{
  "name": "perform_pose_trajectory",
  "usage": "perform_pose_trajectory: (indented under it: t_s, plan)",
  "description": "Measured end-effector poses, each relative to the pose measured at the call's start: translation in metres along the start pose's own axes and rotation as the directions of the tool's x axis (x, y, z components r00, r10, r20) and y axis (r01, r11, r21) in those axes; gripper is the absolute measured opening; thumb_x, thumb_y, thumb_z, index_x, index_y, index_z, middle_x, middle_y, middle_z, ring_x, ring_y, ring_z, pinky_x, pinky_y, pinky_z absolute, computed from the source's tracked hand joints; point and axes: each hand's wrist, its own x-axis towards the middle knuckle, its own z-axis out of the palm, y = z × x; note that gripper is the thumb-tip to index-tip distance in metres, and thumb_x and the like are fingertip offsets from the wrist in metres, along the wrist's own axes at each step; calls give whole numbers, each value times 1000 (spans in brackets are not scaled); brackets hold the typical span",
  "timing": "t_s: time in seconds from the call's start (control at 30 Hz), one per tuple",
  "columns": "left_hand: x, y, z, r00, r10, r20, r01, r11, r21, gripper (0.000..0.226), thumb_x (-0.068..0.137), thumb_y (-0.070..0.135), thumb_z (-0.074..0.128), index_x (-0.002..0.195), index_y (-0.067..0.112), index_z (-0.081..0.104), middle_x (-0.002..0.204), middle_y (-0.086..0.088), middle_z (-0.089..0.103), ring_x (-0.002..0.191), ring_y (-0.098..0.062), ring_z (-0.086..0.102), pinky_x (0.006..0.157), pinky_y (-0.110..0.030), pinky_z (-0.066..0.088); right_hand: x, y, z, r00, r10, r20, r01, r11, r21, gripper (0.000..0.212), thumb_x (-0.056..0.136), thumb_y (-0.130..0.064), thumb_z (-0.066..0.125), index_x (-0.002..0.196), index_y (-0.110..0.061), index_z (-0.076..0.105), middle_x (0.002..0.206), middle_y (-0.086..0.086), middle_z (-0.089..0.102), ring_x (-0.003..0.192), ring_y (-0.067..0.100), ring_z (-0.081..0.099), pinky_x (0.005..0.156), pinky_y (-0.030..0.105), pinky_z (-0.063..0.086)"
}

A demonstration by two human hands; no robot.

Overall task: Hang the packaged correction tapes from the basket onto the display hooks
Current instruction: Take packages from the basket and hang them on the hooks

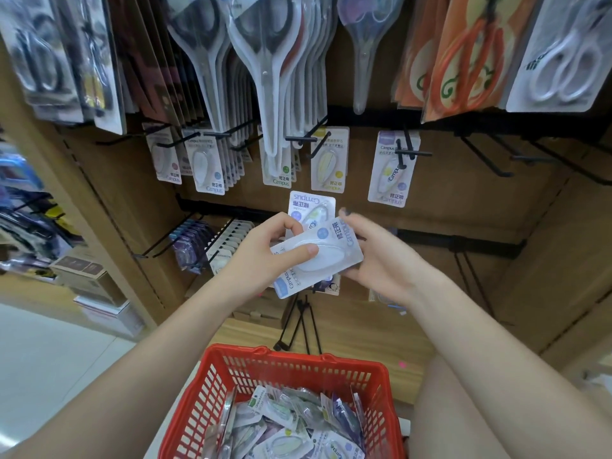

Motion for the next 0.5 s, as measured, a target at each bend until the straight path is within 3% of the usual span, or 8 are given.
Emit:
perform_pose_trajectory:
  t_s: [0.13, 0.27, 0.37, 0.43, 0.5]
  plan:
    - [-8, 3, -2, 999, -4, -40, 6, 1000, 26, 22, 91, 37, 78, 97, 24, 62, 84, 16, 66, 74, 1, 63, 57, -11, 45, -4, 8, 11, 998, -33, -49, 27, 992, -123, 38, 96, -13, 71, 133, -10, 67, 128, 10, 74, 123, 31, 68, 111, 53, 51]
    - [-11, 5, -4, 999, -38, -39, 38, 999, 8, 30, 85, 44, 80, 107, 33, 63, 104, 5, 68, 83, -3, 67, 62, -18, 50, -8, 8, 18, 981, -97, -170, 80, 992, -99, 37, 91, -5, 74, 127, -6, 66, 117, 9, 78, 115, 32, 73, 104, 54, 56]
    - [-12, 9, -8, 999, -32, -31, 33, 999, 27, 32, 82, 42, 82, 107, 35, 64, 101, 10, 71, 79, -6, 68, 61, -26, 52, -9, 8, 19, 989, -68, -130, 61, 996, -63, 36, 93, -12, 72, 128, -8, 66, 121, 11, 77, 117, 32, 71, 102, 50, 55]
    - [-12, 11, -11, 1000, -23, 16, 23, 1000, 17, 27, 86, 33, 83, 107, 34, 67, 97, 15, 72, 82, -1, 68, 63, -18, 52, -10, 1, 18, 998, -16, -63, 14, 1000, -28, 36, 97, -24, 70, 130, -10, 67, 125, 12, 75, 117, 32, 71, 98, 47, 54]
    - [-11, 13, -14, 996, -44, 72, 42, 999, 30, 25, 90, 30, 82, 109, 36, 69, 99, 16, 73, 88, -2, 71, 66, -16, 53, -8, -7, 18, 996, -1, -85, -5, 998, -67, 39, 98, -29, 69, 132, -10, 66, 125, 13, 75, 117, 33, 71, 93, 47, 55]
